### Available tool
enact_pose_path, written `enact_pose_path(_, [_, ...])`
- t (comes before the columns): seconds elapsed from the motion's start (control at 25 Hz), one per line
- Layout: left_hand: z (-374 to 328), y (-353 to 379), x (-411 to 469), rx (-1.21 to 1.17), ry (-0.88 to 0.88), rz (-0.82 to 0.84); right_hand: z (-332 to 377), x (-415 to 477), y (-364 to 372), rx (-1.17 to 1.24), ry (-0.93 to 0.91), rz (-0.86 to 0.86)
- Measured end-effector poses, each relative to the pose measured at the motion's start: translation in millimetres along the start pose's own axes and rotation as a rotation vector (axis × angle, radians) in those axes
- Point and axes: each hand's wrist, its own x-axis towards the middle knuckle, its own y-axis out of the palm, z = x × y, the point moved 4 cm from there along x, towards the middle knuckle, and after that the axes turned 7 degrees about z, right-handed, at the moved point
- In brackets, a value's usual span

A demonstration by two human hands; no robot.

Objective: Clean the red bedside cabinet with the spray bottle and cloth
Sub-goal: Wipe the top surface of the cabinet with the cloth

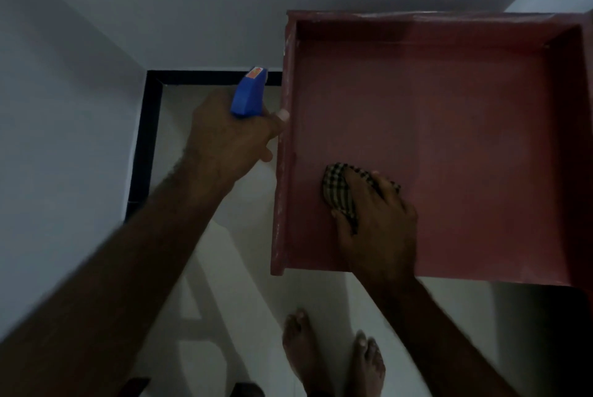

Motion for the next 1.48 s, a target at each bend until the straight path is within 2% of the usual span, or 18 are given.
enact_pose_path(0.12, [-6, 0, 11, 0.000, 0.002, -0.022, 0, -1, -1, 0.010, -0.027, -0.110])
enact_pose_path(0.24, [-6, 1, 9, 0.014, 0.011, -0.001, -1, -1, 1, 0.042, -0.050, -0.141])
enact_pose_path(0.44, [8, -1, -18, 0.013, -0.017, 0.013, -5, 3, -3, 0.145, -0.071, -0.086])
enact_pose_path(0.6, [28, -2, -49, 0.035, -0.070, 0.022, -11, 4, -14, 0.362, -0.014, -0.049])
enact_pose_path(0.72, [45, -4, -72, 0.033, -0.111, 0.012, 4, -13, -19, 0.437, -0.110, 0.017])
enact_pose_path(0.92, [68, -10, -106, -0.038, -0.151, -0.008, 50, -60, -19, 0.342, -0.444, 0.167])
enact_pose_path(1.04, [80, -11, -127, 0.000, -0.160, -0.015, 57, -83, -13, 0.142, -0.619, 0.205])
enact_pose_path(1.16, [89, -12, -142, -0.007, -0.177, -0.004, 56, -86, -8, 0.007, -0.651, 0.171])
enact_pose_path(1.32, [91, -12, -156, -0.046, -0.198, -0.011, 52, -69, -8, 0.019, -0.523, 0.094])
enact_pose_path(1.48, [82, -10, -162, -0.055, -0.198, -0.018, 54, -96, -7, -0.017, -0.707, 0.159])
